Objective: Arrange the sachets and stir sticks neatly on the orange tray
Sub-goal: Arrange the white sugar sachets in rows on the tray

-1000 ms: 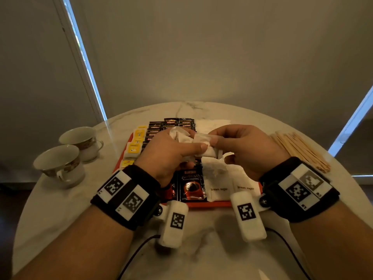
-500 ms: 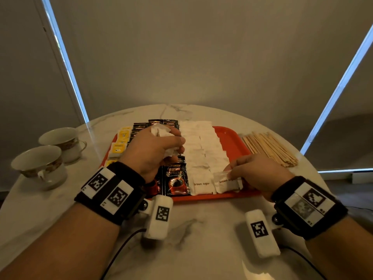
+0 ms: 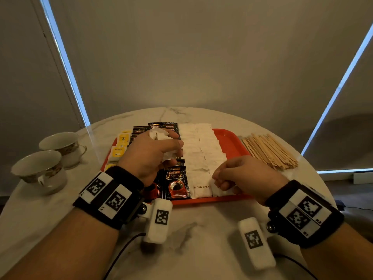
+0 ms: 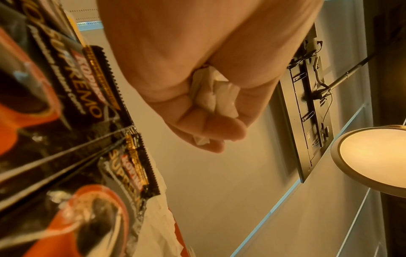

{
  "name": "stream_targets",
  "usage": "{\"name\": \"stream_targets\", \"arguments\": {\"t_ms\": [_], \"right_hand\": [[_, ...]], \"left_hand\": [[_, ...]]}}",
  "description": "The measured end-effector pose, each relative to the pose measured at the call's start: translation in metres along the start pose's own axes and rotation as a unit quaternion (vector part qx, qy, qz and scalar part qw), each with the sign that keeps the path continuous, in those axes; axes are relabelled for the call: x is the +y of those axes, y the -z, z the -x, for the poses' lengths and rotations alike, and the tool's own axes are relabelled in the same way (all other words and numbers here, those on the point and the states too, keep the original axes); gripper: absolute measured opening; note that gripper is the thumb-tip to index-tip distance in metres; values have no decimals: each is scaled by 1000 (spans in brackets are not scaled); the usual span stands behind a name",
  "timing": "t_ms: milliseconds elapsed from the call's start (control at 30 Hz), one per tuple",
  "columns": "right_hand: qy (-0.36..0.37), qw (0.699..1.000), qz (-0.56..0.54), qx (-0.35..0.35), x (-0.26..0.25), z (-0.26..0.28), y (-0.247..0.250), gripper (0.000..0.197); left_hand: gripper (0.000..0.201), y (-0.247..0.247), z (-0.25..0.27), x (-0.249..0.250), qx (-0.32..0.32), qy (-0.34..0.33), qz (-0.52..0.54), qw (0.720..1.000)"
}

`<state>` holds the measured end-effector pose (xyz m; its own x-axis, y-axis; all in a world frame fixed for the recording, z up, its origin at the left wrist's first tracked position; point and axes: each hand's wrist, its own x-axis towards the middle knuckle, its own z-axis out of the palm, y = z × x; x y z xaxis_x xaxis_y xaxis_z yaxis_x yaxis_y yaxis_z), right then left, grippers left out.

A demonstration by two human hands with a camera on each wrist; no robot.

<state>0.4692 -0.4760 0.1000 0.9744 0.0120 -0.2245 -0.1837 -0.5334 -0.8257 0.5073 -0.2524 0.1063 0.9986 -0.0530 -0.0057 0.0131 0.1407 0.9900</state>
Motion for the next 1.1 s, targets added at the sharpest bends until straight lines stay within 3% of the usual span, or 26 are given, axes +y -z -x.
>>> {"name": "stream_targets", "arguments": {"t_ms": [100,300,533,600,733,833,933,1033,1100], "right_hand": [[-2,1000,-16,5,-1,-1,2,13],[20,971,-181,155,4,-7,7,8],[-37,930,-352,95,20,-15,-7,8],[-40,931,-354,78,19,-14,-9,17],[-38,930,-352,98,12,-23,3,60],[-37,927,-358,102,2,-44,14,69],[-57,930,-349,95,-5,-57,16,62],[-81,937,-334,60,-7,-59,11,26],[-80,938,-333,53,-12,-55,8,23]], "left_hand": [[18,0,0,0,2,3,1,1000],[21,0,0,0,0,29,22,999],[31,-1,0,-1,1,41,42,998],[32,-1,0,-2,-3,40,55,998],[25,-2,1,-2,-17,38,48,998],[19,-2,2,-2,-14,38,46,998],[13,-3,2,-1,-7,37,48,998],[14,-2,1,0,1,41,53,998],[15,-1,-1,0,12,47,66,997]]}}
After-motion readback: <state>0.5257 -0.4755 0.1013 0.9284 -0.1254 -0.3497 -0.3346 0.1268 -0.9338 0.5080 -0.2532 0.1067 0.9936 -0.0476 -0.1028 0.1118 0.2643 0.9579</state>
